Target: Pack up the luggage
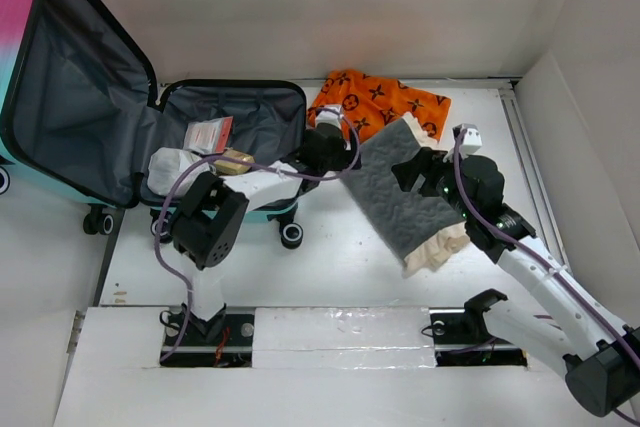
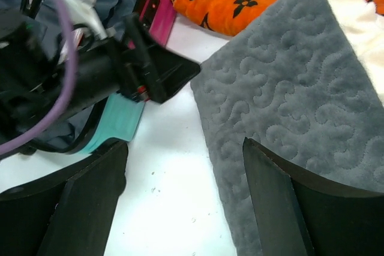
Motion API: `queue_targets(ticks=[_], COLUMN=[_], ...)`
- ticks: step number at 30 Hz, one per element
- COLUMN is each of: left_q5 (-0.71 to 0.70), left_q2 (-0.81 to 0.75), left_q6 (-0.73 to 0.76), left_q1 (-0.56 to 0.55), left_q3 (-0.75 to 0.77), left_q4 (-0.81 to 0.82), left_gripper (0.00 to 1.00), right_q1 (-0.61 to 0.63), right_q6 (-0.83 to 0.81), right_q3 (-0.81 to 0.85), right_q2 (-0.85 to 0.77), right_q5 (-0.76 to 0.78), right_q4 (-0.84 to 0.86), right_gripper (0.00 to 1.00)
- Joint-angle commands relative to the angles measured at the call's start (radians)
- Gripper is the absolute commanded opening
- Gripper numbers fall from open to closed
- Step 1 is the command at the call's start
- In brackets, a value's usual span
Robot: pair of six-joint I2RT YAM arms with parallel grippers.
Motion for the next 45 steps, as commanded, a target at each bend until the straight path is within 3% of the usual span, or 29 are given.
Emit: queue_targets(ticks=[1,8,14,21,30,35,36,39,45], left_q5=[-0.022,0.104,0.115,0.103,0.133,0.101,0.083,0.058,0.070], left_q2=[-0.155,-0.243,-0.228,-0.076,0.050,0.068,0.068,0.068,0.041], left_q6=[-0.048,-0.228,-0.495,-0.644,-0.727,-0.727,-0.716,-0.695,-0.623], left_q1=[-0.002,-0.096,-0.157,-0.166,-0.166,-0.166,-0.166,-0.157,-0.117], left_q3=[-0.100,-0.304,-0.395,-0.249,-0.215,-0.226,-0.226,-0.246,-0.341], left_q4=[0.011,0.043,0.148,0.016,0.097,0.145,0.158,0.189,0.348], left_gripper=[0.85,0.79,0.76,0.68,0.66,0.52,0.45,0.39,0.13], right_q1=[0.010,0.010,0.010,0.019,0.039,0.039,0.039,0.039,0.048], right_q6=[-0.003,-0.012,-0.012,-0.012,-0.003,-0.003,-0.003,-0.003,-0.003], right_q3=[0.005,0.005,0.009,0.019,0.009,0.009,0.009,0.022,0.049], right_q2=[-0.008,-0.008,-0.057,-0.077,-0.106,-0.117,-0.117,-0.131,-0.189], right_q5=[0.021,0.030,0.041,0.022,0.022,0.022,0.008,-0.024,-0.033], right_q4=[0.050,0.050,0.027,0.005,0.005,0.015,0.015,0.015,-0.005], right_gripper=[0.83,0.83,0.83,0.83,0.83,0.83,0.83,0.83,0.83])
